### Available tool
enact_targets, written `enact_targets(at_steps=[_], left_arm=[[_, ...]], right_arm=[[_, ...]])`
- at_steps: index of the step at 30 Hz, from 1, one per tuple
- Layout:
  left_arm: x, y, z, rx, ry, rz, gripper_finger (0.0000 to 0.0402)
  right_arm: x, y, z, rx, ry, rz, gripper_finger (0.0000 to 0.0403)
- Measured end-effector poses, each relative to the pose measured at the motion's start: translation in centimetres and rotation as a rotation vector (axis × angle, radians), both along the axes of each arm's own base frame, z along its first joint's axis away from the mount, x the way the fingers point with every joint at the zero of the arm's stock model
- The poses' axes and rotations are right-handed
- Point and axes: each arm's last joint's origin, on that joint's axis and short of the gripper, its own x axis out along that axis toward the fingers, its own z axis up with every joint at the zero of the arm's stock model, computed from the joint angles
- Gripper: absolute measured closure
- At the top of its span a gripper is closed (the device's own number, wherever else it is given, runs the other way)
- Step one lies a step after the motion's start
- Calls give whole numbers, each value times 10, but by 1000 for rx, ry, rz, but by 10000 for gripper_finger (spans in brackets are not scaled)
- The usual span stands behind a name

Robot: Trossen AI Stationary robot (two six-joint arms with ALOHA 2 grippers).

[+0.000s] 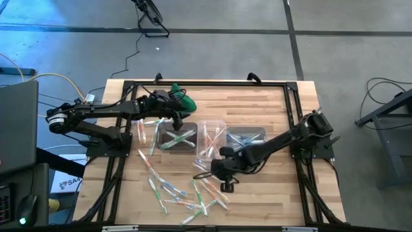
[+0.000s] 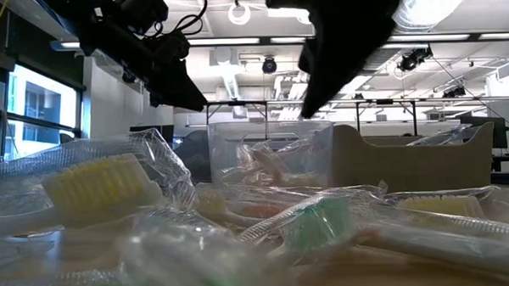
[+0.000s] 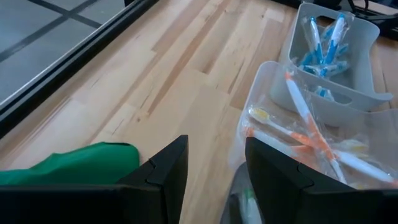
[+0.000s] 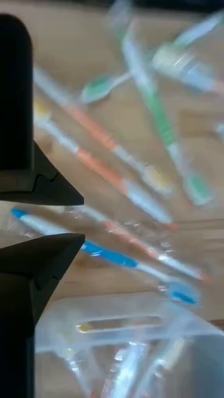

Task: Pick & Place Toothbrushes
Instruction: Put the orange toothbrush into the transparent bin

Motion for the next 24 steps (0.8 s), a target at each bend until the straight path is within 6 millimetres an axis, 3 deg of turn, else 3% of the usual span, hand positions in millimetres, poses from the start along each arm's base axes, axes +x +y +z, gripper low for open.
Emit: enact_targets(at_steps=[12,24], left_arm=[[-2,-1,-3,-22,35,5,246],[-3,-1,-5,-45,55,14,246]], right_arm=[[5,25,-32,-28,13,35,249],[8,25,-63,-103,61,-50,243]])
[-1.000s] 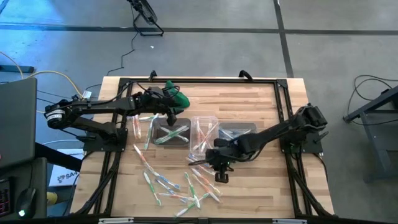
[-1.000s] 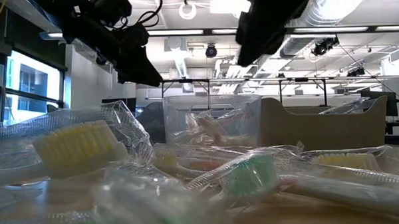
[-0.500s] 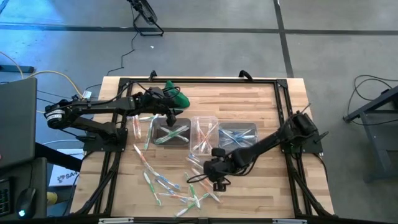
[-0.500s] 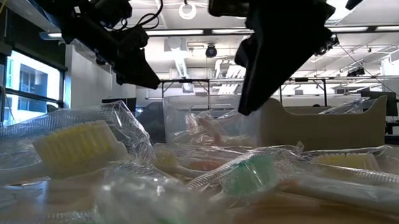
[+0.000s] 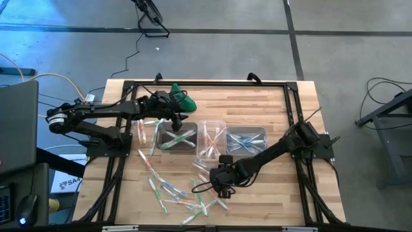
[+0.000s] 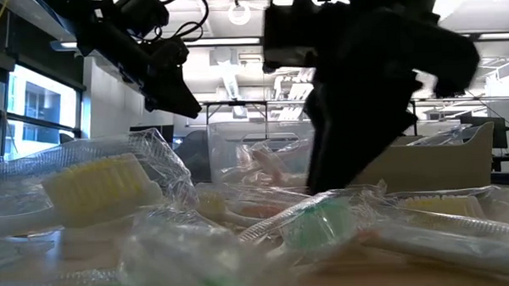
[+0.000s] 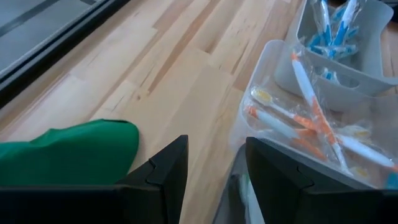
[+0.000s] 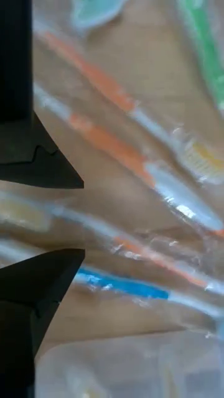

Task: Pick & Place Toothbrushes
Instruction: Put the orange toothbrush into the transparent bin

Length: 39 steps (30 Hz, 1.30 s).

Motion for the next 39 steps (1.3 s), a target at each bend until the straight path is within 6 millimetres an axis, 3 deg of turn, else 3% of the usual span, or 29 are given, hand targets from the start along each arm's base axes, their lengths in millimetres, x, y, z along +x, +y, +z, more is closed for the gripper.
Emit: enact_targets(at_steps=[10,24,28,33,39], left_arm=[[0,0,0,1,-2,0,246],[0,0,0,1,-2,0,246],[0,0,0,1,-1,0,246],[0,0,0,0,2,1,246],[-1,0,-1,-5,14,1,246]], right_arm=[[0,0,-5,0,13,-9,248],[1,1,-4,60,8,-64,389],[3,3,-1,90,-24,-75,392],[2,4,8,126,-39,-67,396],[-3,2,39,164,-111,-61,397]])
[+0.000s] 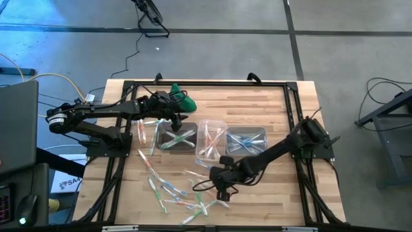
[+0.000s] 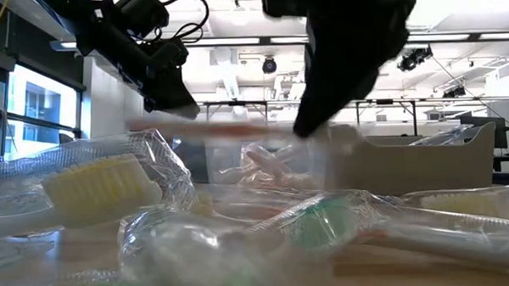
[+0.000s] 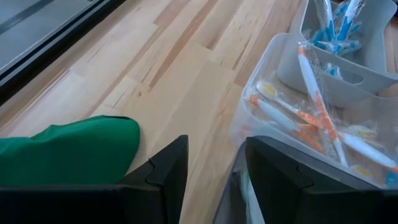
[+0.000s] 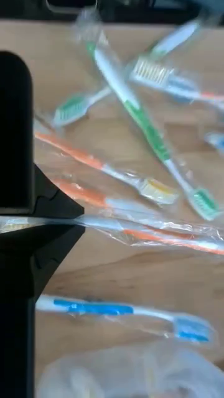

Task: Pick & Place Toothbrushes
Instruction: Put the orange toothbrush into the transparent bin

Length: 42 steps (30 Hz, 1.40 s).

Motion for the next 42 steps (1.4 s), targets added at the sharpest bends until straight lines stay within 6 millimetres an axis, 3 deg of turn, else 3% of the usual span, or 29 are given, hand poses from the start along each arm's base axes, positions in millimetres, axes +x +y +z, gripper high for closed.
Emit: enact_targets(at_steps=[12,21,30,42], left_arm=[[-1,0,-1,-6,15,0,246],[-1,0,-1,-5,13,0,246],[-1,0,-1,-3,11,1,246],[-1,0,-1,-3,12,2,246]], right_arm=[[-29,-5,76,64,-150,19,399],[-56,-25,112,-59,-228,-167,399],[-44,-53,106,-195,-279,-450,399],[-16,-76,62,-204,-204,-693,399]])
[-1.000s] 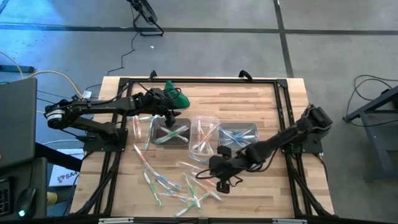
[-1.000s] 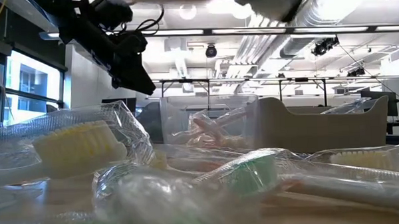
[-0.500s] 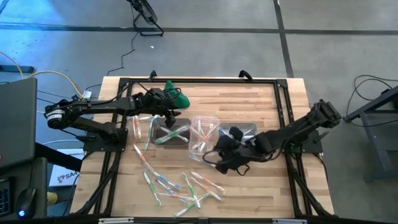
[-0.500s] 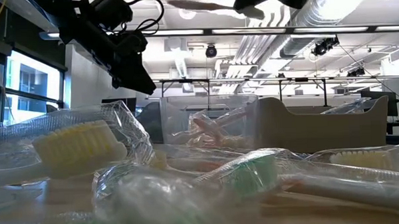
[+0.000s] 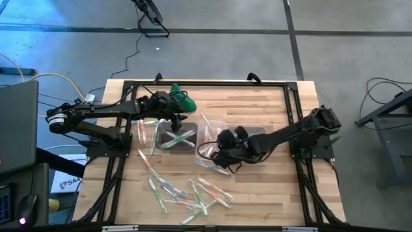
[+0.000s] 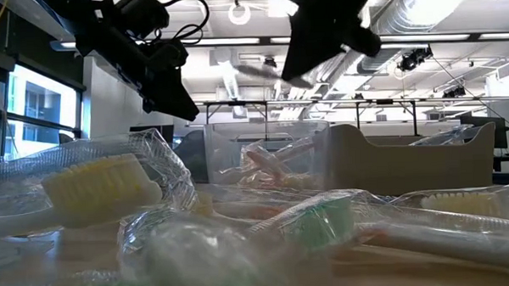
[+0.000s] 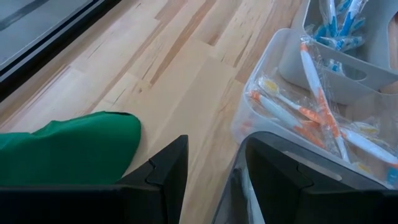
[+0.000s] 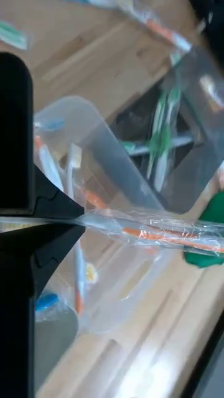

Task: Pick & Place Toothbrushes
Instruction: Put the orange toothbrush into the transparent bin

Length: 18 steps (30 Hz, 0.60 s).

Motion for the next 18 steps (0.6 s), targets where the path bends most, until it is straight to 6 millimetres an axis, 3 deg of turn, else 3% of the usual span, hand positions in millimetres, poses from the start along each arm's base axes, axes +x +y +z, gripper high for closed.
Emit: enact_targets(at_steps=[18], left_arm=[[0,0,0,2,1,-1,246]], right_arm=[[22,4,-53,97,48,-90,399]])
